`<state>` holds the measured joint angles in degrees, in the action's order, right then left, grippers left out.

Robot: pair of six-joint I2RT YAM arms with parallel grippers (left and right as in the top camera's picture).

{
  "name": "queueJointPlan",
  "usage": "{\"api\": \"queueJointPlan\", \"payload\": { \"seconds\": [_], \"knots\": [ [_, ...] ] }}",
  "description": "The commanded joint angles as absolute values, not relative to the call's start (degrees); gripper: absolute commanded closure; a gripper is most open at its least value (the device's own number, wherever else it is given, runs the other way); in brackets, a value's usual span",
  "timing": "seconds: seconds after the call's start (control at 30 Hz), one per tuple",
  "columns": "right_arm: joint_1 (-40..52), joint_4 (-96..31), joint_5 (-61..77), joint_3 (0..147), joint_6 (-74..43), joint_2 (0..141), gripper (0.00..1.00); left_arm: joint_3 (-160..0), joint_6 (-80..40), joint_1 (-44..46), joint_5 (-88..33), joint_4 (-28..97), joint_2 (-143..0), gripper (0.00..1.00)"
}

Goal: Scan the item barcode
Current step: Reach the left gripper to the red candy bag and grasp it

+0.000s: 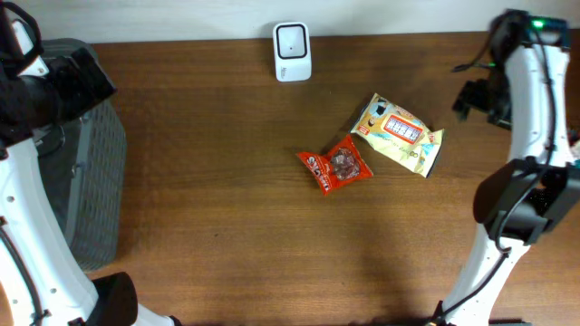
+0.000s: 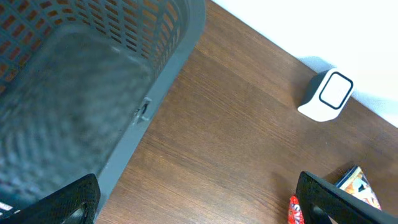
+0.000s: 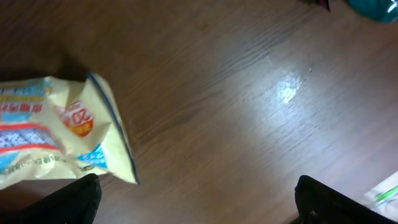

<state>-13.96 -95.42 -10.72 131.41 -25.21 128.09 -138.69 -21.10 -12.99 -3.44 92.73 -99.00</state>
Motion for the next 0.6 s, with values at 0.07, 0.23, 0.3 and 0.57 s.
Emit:
{"api": "queueJointPlan", "payload": {
  "seconds": [0.07,0.23,0.3,0.57],
  "knots": [
    [-18.15,-95.59,-4.73,132.44,-25.06,126.65,0.02,-138.89,-22.44,-13.28,-13.72,92.18,-99.04,0.01],
    [-18.79,-95.57,-4.73,132.44,-25.06,126.67,0.02,-136.86,-8.97,-5.28,-28.69,95.07,-100.53,0.07],
    [-18.72,-95.57,-4.71,132.44,-25.06,126.67,0.02,-133.71,-7.14,0.75,-28.69,95.42,-101.03,0.05],
    [-18.76,-95.57,-4.71,132.44,-25.06,126.67,0.02,-115.20,-7.20,21.89,-21.41,84.51,-105.58,0.00]
  ]
}}
